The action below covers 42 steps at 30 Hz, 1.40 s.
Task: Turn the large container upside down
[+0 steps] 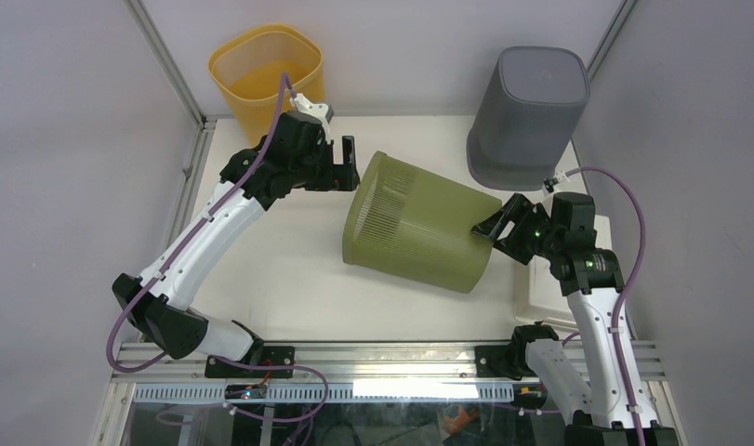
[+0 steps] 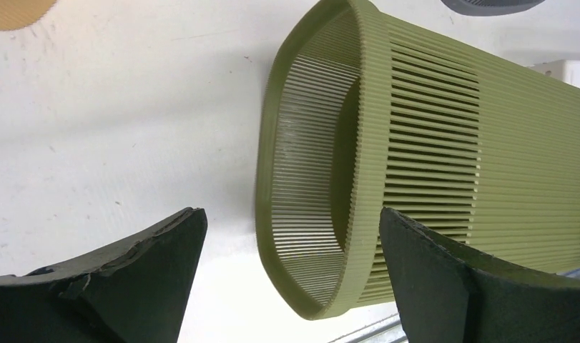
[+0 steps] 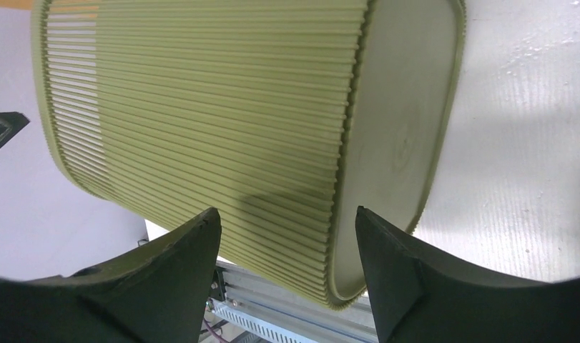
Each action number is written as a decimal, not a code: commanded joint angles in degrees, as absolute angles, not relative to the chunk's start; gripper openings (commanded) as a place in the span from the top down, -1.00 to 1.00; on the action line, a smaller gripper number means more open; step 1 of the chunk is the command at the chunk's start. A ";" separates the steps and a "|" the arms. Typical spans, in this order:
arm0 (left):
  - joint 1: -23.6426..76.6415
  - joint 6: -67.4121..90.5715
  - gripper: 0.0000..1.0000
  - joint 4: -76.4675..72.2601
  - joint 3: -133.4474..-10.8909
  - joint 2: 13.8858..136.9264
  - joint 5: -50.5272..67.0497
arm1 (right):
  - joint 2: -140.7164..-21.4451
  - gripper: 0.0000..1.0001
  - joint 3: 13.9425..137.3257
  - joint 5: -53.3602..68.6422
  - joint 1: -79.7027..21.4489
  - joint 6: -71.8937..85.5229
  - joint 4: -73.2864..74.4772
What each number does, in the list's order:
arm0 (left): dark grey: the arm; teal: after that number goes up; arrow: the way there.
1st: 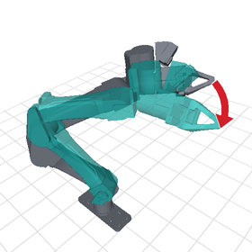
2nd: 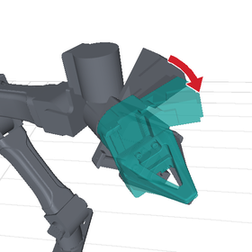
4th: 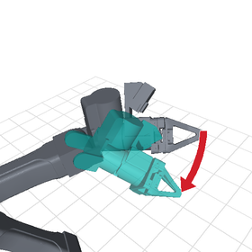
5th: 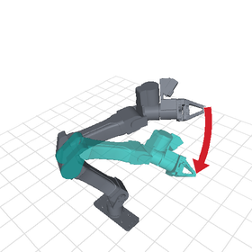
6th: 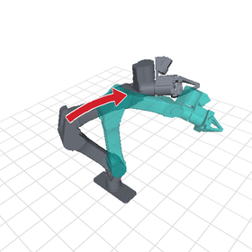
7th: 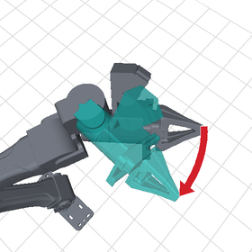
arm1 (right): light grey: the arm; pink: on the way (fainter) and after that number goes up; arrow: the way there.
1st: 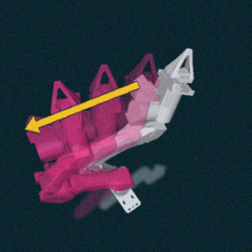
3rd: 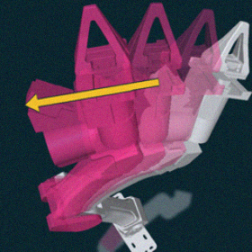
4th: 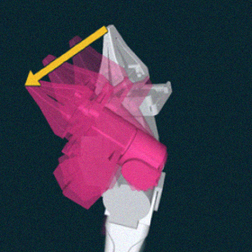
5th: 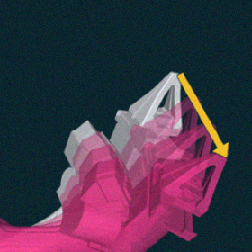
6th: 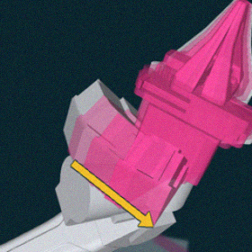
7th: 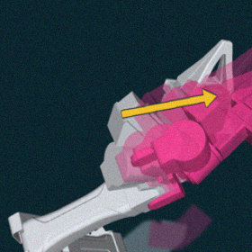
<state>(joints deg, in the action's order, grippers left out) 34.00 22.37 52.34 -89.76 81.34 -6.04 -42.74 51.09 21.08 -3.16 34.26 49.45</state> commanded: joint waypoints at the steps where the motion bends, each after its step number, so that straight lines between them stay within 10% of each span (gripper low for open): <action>1: 33.05 21.02 -0.89 52.67 -88.90 79.99 -5.94 | -41.84 -0.42 51.75 25.63 -3.26 34.28 44.42; 26: 33.04 22.01 -0.81 49.81 -86.27 81.12 -6.89 | -41.85 -0.37 50.73 26.80 -3.30 36.92 41.19; 42: 33.05 21.53 0.54 48.25 -84.15 83.67 -1.86 | -43.12 -0.13 47.38 29.01 -3.31 38.30 37.29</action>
<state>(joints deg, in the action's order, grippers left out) 33.32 22.74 48.29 -84.75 82.83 -1.43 -43.00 46.89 26.26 -3.16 37.30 41.71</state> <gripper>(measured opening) 0.291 0.597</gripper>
